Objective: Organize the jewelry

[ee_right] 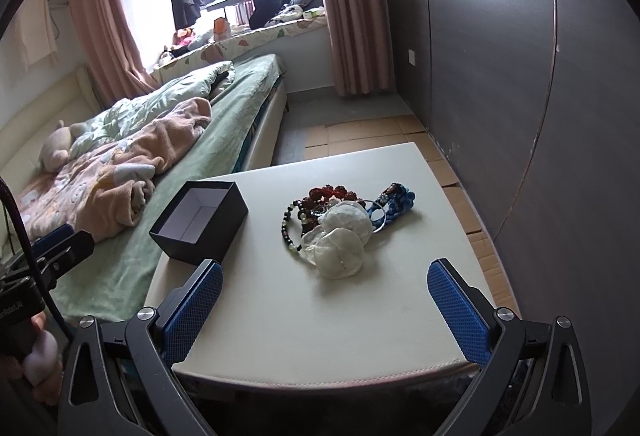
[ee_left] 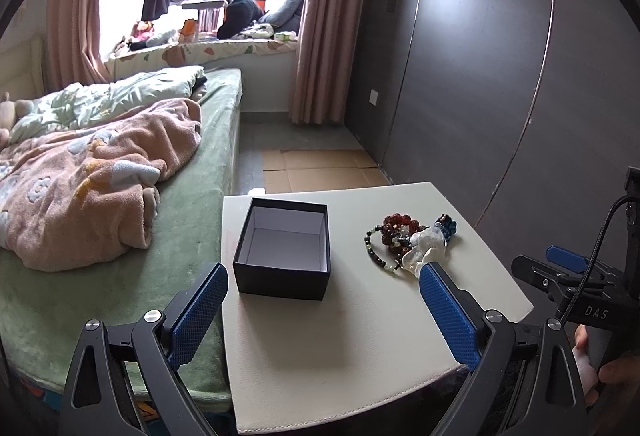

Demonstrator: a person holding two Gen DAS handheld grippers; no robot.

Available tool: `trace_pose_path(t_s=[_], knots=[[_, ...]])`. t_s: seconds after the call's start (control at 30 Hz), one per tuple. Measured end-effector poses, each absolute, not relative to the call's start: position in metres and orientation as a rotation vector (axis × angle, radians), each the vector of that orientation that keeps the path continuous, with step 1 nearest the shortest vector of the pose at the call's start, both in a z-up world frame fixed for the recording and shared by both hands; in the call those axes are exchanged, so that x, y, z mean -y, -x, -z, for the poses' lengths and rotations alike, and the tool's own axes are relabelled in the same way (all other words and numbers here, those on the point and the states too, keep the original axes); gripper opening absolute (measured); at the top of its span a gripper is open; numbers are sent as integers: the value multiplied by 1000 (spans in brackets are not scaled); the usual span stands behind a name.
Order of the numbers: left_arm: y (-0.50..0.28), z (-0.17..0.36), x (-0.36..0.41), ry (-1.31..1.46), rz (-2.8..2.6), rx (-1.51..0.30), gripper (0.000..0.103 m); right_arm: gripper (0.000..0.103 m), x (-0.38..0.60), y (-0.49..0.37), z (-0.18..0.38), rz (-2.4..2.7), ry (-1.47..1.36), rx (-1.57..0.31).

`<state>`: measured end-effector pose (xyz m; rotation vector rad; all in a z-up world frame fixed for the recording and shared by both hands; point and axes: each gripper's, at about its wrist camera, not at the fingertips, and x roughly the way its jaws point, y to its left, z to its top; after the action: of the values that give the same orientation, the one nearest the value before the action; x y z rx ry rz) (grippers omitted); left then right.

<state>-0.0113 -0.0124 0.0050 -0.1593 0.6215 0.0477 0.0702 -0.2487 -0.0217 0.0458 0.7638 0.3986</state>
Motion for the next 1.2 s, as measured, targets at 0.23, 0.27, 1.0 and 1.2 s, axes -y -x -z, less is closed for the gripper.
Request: trace_pose_path(t_s=[0.23,0.27,1.0,1.2], knots=[[7,-2,15,146,-50,-631,97,103,250,-70,22,-404,-49,-761],[7,-2,15,147,-49,-630,97,103,251,-71,23,-411,-57,-756],[-59,43,48,84,1,-713,97,89,275,-146,80,-434,-479,-989],[-80,56,59,78,45,-757,81,85,272,-172,101,-425,-549,-1072]])
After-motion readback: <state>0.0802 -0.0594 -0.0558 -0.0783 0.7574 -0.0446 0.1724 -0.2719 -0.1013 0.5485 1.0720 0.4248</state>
